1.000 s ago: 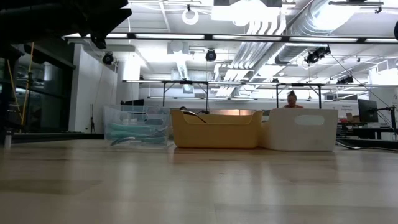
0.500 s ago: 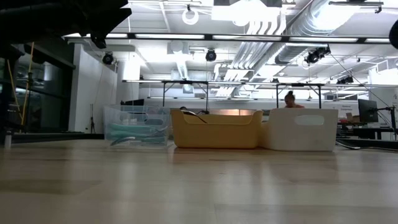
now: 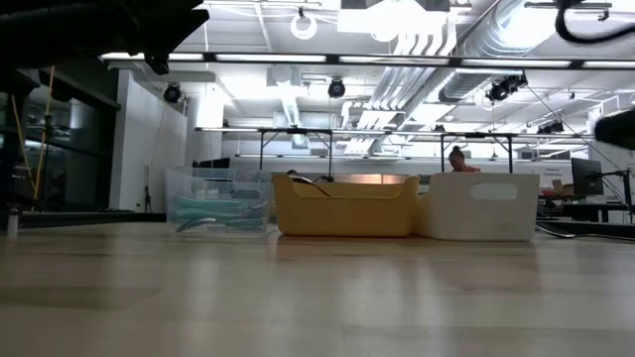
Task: Sort silverware by color (type)
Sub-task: Put the silver spoon into the orange bin
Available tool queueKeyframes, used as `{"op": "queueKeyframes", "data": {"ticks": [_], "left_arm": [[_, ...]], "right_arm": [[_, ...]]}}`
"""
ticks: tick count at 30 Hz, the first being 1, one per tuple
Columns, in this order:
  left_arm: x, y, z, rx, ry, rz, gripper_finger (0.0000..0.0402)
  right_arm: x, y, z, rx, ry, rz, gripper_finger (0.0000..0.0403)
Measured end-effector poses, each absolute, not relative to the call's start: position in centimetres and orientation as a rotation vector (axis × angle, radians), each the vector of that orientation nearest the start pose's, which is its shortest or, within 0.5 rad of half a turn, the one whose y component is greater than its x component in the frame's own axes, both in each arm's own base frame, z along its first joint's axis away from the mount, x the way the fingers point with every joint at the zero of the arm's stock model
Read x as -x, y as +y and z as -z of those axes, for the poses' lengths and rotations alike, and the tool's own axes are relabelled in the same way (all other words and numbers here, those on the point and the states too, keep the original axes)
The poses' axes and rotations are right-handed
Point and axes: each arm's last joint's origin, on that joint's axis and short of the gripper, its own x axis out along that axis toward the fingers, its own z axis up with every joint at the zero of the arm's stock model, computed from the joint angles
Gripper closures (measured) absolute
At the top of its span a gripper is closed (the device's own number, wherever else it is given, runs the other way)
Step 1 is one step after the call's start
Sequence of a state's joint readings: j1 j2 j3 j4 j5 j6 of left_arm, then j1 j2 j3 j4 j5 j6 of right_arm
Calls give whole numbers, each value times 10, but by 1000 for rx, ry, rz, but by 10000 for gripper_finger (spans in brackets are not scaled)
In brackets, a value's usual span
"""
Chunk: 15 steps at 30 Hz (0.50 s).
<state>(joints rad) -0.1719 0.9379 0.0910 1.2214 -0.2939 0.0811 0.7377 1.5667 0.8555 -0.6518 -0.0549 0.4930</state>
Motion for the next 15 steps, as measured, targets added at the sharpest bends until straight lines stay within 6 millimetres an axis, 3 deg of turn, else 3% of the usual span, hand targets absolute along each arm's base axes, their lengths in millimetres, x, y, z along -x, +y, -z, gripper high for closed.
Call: {"op": "queueKeyframes", "data": {"ticks": [9, 15], "left_arm": [[-159, -19, -207, 5, -359, -136, 268], [-159, -20, -207, 4, -360, -119, 268]], "right_arm": [[-207, 170, -200, 88, 922, -101, 398], [-214, 164, -207, 105, 687, 38, 398]]}}
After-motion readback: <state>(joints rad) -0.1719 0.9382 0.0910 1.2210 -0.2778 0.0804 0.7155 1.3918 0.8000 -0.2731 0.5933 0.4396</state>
